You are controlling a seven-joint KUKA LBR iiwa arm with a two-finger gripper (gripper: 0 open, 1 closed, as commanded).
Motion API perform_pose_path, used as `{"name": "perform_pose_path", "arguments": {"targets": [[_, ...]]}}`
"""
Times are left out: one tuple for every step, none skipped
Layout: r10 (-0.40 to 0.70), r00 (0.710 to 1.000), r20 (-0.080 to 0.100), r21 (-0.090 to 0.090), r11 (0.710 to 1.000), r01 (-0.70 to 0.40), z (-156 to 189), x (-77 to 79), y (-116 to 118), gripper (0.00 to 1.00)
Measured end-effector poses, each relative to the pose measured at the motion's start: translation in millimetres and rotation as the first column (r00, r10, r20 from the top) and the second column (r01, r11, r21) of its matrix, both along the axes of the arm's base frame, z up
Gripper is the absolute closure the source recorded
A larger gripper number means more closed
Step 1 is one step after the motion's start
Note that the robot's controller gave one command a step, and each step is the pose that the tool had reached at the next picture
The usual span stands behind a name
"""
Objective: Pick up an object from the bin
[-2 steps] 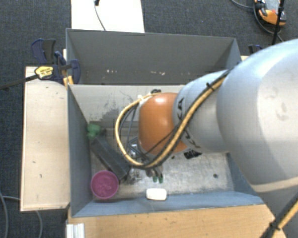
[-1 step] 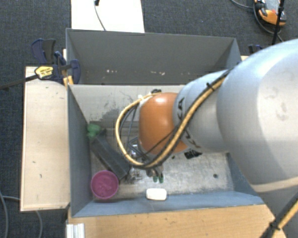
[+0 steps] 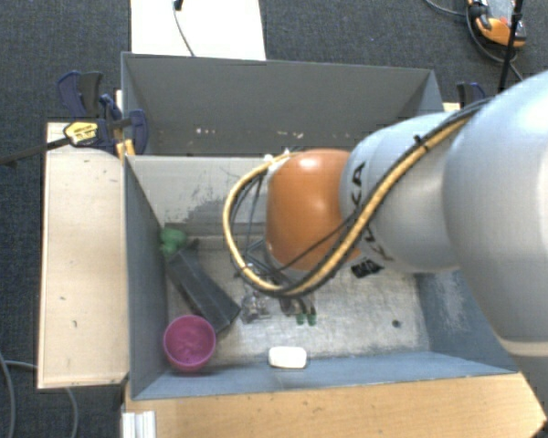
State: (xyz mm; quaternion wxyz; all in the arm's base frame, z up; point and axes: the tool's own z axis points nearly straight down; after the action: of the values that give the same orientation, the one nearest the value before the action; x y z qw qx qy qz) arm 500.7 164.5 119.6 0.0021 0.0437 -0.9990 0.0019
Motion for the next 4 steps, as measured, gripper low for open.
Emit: {"name": "perform_pose_path", "arguments": {"targets": [[-0.004, 1.0, 0.005, 0.005, 1.0, 0.004, 20.8, 6.9, 8.6, 0.0], [-0.013, 1.0, 0.004, 0.005, 1.0, 0.013, 5.9, 9.2, 11.5, 0.0], [-0.165, 0.986, 0.008, -0.022, 0.986, 0.165, -36.2, 2.9, 49.5, 1.0], [-0.165, 0.986, 0.008, -0.022, 0.986, 0.165, -36.2, 2.9, 49.5, 1.0]]}}
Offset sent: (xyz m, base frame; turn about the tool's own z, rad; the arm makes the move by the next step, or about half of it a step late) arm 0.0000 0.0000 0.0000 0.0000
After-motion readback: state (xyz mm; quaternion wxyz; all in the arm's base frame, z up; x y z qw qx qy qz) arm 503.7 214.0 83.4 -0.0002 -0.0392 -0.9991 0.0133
